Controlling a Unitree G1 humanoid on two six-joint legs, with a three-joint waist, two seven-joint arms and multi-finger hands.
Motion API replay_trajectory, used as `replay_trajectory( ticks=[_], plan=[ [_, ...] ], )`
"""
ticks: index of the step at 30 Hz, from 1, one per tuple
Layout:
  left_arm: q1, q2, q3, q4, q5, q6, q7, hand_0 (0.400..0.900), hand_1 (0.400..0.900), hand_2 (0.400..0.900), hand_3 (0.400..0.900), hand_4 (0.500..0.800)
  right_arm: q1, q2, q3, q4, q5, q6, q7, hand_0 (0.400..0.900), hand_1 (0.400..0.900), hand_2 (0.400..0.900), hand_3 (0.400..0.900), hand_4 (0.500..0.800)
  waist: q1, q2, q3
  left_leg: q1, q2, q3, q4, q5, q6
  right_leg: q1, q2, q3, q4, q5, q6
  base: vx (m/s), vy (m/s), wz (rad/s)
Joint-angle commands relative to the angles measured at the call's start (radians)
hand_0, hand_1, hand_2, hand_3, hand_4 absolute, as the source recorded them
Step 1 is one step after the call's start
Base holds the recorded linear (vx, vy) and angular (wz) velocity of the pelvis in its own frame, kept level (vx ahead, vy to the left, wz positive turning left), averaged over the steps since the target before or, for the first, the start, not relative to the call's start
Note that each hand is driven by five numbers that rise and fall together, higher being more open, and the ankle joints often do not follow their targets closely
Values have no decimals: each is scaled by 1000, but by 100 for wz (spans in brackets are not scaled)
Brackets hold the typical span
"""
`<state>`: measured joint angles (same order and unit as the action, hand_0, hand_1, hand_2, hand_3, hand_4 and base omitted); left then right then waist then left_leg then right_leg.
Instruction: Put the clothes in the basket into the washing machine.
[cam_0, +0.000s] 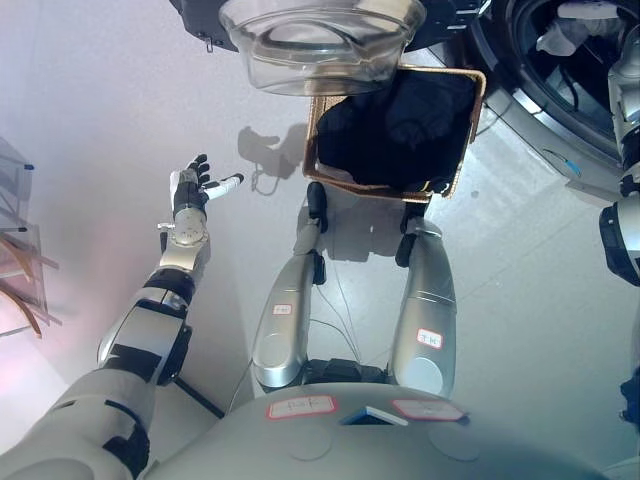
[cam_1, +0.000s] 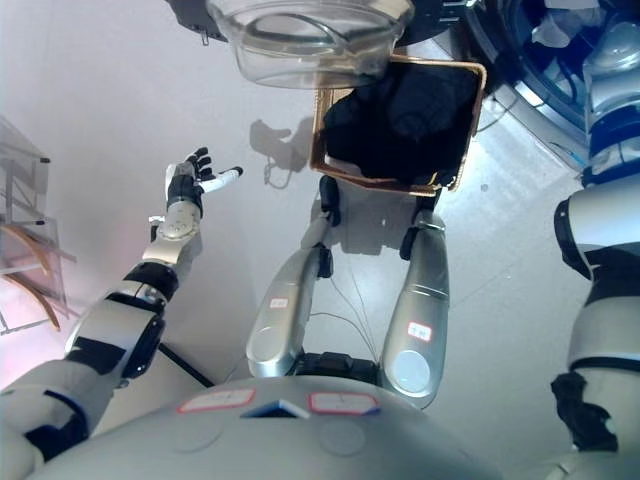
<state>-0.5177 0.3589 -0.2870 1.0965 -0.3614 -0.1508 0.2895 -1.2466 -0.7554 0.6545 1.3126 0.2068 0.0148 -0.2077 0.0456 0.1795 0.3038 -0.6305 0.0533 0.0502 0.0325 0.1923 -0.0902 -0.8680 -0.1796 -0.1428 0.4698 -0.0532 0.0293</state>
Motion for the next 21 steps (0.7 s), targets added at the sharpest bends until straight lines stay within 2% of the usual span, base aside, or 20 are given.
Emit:
replay_trajectory(
  ticks=[1, 3, 5, 7, 8, 11, 13, 17, 21],
  plan=[
    [-28, 54, 18, 95, 11, -2, 34, 900, 900, 900, 900, 800, -139, -2, 93, -110, -75, -62, 3, 900, 900, 900, 900, 800, 22, -57, -79, -39, 36, -39, 38, 3, -55, 76, 19, -2, -150, 68, 57, -33, 11, -1],
    [-15, 57, 21, 92, 19, 2, 25, 900, 900, 900, 900, 800, -100, 2, 125, -162, -107, -65, 30, 900, 900, 900, 900, 800, 18, -61, -78, -42, 36, -41, 47, 0, -53, 77, 19, -4, -149, 70, 55, -35, 10, 1],
    [3, 56, 32, 82, 19, 4, 11, 900, 900, 900, 900, 800, -4, 12, 110, -230, -106, -69, 56, 900, 900, 900, 900, 800, 13, -66, -74, -41, 35, -41, 56, -4, -51, 88, 18, -8, -150, 71, 54, -45, 13, 5],
    [37, 47, 45, 70, 26, 8, -1, 900, 900, 900, 900, 800, 114, 16, 56, -303, -95, -74, 68, 900, 900, 900, 900, 800, 6, -73, -68, -38, 33, -44, 72, -13, -45, 103, 17, -11, -148, 72, 52, -35, 4, 5],
    [37, 48, 45, 70, 26, 8, -1, 900, 900, 900, 900, 800, 115, 16, 55, -304, -95, -74, 68, 900, 900, 900, 900, 800, 7, -73, -68, -38, 33, -44, 73, -13, -45, 103, 17, -11, -148, 72, 52, 0, 0, 0],
    [80, 26, 59, 58, 37, 13, -16, 900, 900, 900, 900, 800, 296, 37, -50, -369, -68, -79, 78, 900, 900, 900, 900, 800, -2, -83, -62, -21, 31, -46, 87, -26, -38, 138, 15, -17, -156, 76, 53, 0, 0, 0],
    [124, 13, 75, 60, 60, 20, -40, 900, 900, 900, 900, 800, 482, 88, -158, -368, -37, -86, 94, 900, 900, 900, 900, 800, -14, -91, -63, 17, 28, -48, 86, -37, -32, 189, 14, -22, -178, 84, 58, -3, 17, 0],
    [162, -1, 84, 71, 77, 35, -67, 900, 900, 900, 900, 800, 632, 151, -234, -340, -29, -80, 102, 900, 900, 900, 900, 800, -21, -107, -73, 76, 27, -47, 77, -49, -26, 263, 15, -26, -215, 94, 66, 37, 13, -3],
    [213, -40, 92, 95, 99, 52, -96, 900, 900, 900, 900, 800, 811, 261, -322, -239, -40, -67, 94, 900, 900, 900, 900, 800, -34, -129, -101, 169, 21, -44, 59, -65, -20, 375, 17, -30, -267, 98, 76, 78, 27, -3]
  ],
)
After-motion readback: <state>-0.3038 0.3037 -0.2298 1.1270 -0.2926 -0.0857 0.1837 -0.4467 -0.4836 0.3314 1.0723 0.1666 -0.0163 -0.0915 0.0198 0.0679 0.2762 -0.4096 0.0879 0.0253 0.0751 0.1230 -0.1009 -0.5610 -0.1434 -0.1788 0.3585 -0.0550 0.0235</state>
